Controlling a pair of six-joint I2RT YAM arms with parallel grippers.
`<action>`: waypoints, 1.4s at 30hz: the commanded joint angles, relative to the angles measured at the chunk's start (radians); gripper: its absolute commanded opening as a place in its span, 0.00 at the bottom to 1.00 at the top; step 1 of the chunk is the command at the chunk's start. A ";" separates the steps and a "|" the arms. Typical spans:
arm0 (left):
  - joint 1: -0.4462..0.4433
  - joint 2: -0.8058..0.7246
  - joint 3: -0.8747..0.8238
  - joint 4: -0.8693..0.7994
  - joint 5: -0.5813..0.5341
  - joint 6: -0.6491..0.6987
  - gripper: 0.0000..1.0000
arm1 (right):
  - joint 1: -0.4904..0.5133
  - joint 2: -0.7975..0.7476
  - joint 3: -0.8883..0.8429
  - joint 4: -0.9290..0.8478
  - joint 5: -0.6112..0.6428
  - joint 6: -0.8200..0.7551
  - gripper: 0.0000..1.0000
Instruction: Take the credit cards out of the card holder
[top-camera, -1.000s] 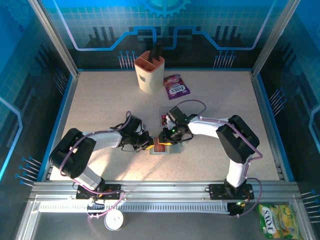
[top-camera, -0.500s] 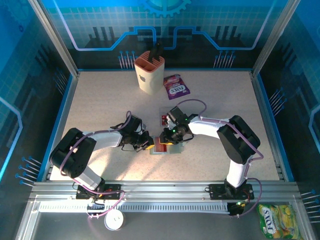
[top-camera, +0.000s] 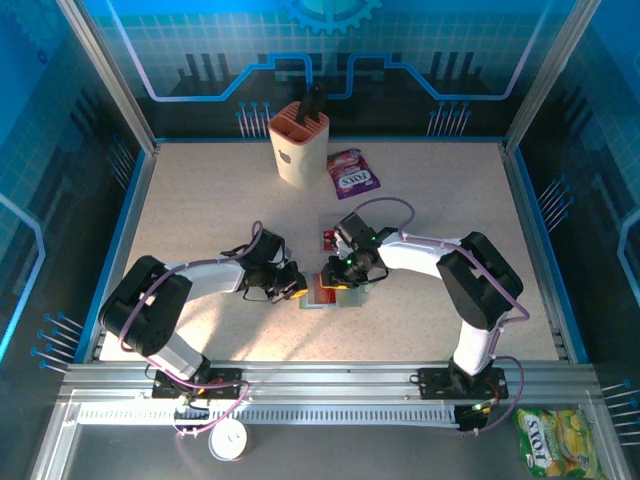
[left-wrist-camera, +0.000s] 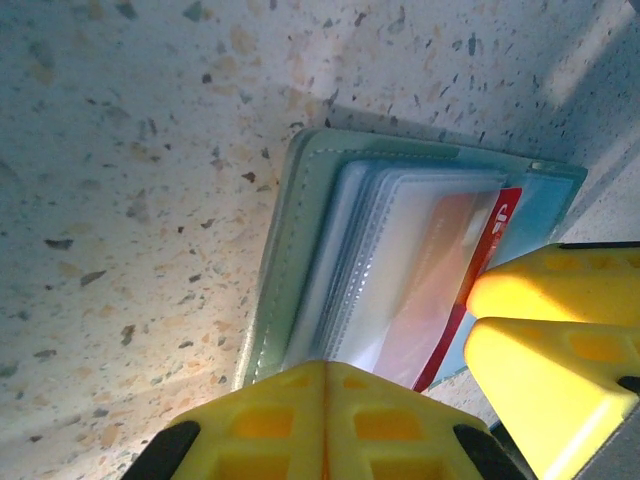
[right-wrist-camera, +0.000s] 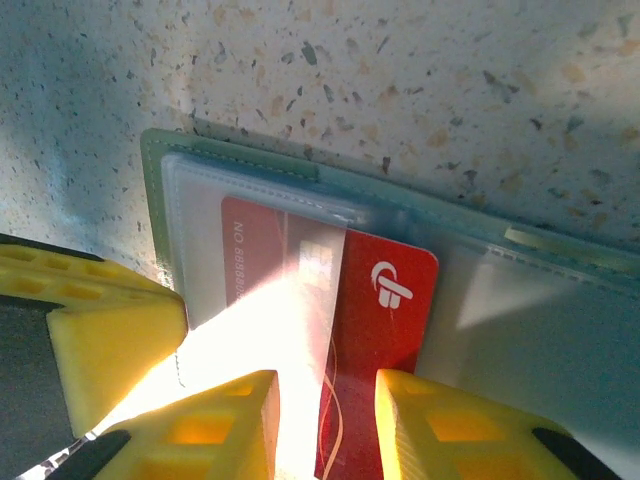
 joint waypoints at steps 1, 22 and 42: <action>-0.012 -0.029 0.032 -0.040 -0.013 0.026 0.08 | 0.006 -0.040 -0.010 -0.026 0.018 -0.013 0.33; -0.074 0.047 0.116 -0.054 -0.004 0.031 0.07 | -0.025 -0.098 -0.074 0.004 0.012 -0.004 0.33; -0.075 0.070 0.132 -0.121 -0.057 0.055 0.06 | -0.037 -0.078 -0.081 0.031 -0.019 0.008 0.35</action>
